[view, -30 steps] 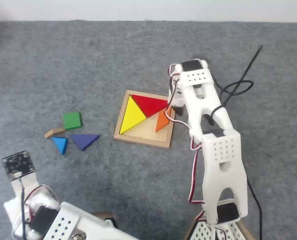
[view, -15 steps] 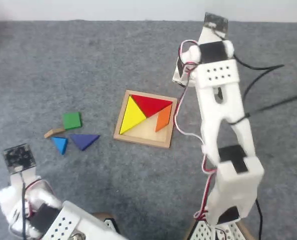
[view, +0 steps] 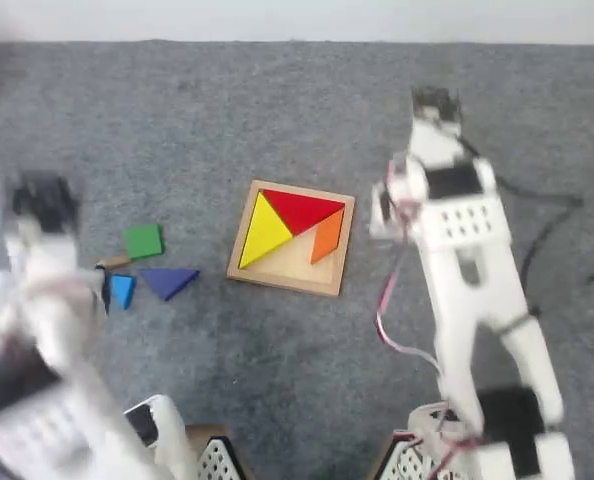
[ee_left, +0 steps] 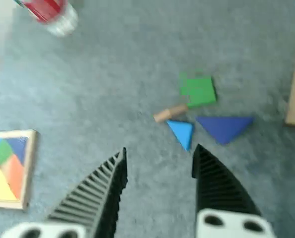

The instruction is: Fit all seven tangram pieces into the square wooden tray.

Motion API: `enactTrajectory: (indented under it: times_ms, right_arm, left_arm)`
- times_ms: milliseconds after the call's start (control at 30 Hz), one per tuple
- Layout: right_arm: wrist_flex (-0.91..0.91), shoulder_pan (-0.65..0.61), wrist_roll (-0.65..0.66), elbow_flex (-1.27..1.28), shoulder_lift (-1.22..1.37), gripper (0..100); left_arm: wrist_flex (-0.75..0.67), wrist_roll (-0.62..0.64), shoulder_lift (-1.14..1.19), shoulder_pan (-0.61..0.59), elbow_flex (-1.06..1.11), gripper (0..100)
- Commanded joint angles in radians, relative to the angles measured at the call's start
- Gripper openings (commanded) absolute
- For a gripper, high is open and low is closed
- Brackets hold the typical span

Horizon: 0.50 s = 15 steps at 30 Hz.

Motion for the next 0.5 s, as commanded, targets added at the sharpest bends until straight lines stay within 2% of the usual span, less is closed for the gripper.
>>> enactTrajectory:
  times_ms: [0,100,200,367,467]
  right_arm:
    - [-0.294,0.134,0.132,0.512,-0.254,40.2]
    - [-0.463,0.245,0.261,0.758,-0.384,40.2]
    - [-0.553,0.326,0.311,0.931,-0.498,40.2]
    - [-0.582,0.338,0.313,1.096,-0.653,40.2]
    - [-0.581,0.346,0.315,1.155,-0.733,40.2]
  left_arm:
    - [0.133,0.018,0.537,0.011,-0.426,22]
    - [0.133,0.018,0.692,0.014,-0.507,22]
    - [0.132,0.015,0.83,0.014,-0.527,22]
    - [0.092,0.02,1.037,0.014,-0.527,23]
    - [0.008,0.012,1.114,0.008,-0.527,23]
